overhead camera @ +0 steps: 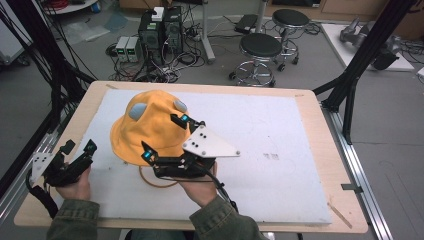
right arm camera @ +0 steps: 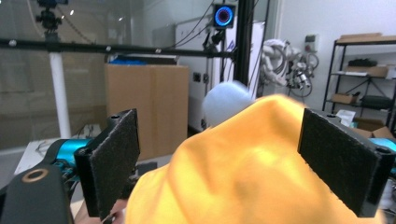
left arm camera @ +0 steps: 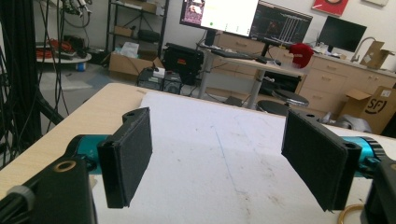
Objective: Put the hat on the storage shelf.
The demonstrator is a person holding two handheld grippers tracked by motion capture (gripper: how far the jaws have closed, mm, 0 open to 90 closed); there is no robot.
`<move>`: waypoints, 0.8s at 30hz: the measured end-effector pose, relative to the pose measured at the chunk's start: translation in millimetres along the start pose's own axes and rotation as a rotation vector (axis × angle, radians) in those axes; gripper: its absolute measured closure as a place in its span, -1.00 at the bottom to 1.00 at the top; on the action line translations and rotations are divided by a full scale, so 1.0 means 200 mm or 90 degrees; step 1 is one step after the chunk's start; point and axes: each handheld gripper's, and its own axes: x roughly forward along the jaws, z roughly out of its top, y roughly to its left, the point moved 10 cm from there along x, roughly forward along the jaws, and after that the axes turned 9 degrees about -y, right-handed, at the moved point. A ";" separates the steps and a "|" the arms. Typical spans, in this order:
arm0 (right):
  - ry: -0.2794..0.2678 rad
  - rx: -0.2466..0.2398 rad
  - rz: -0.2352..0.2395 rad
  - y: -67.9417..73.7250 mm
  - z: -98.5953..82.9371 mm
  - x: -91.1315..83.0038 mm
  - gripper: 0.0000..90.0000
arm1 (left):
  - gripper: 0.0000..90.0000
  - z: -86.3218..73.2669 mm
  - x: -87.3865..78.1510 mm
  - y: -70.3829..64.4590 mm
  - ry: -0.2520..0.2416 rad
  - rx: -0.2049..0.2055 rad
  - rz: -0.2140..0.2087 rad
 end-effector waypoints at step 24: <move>-0.050 -0.026 -0.223 -0.61 0.23 -0.40 -0.73 | -0.45 0.00 0.00 -0.01 0.001 0.004 -0.001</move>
